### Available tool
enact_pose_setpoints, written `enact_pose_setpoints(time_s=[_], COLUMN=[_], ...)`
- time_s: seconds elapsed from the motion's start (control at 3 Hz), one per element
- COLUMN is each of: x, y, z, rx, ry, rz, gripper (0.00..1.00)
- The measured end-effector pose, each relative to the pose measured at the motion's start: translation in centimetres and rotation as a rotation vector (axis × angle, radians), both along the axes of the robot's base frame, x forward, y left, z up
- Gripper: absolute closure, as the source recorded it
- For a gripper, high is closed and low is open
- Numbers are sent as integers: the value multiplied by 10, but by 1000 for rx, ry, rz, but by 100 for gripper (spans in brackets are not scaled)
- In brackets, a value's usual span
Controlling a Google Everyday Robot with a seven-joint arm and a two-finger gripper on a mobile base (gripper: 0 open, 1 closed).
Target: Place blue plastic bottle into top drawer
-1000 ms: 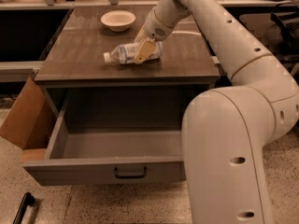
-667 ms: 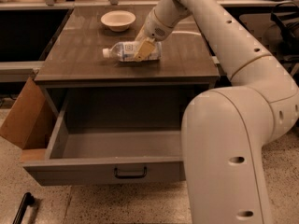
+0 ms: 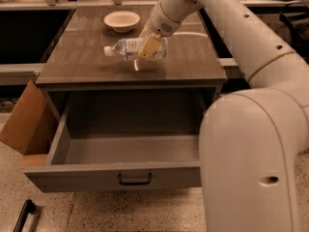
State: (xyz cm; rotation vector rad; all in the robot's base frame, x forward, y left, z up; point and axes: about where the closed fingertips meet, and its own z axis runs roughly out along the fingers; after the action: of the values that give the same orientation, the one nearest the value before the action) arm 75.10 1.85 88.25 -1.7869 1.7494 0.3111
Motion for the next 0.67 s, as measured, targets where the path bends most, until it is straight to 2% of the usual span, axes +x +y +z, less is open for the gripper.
enact_pose_setpoints(time_s=[0.33,0.67], x=[-25,-65], y=[-6,-6], z=[33,44], rx=[30,79], ry=[-56,-42], rz=[-10,-38], gripper=[100,100])
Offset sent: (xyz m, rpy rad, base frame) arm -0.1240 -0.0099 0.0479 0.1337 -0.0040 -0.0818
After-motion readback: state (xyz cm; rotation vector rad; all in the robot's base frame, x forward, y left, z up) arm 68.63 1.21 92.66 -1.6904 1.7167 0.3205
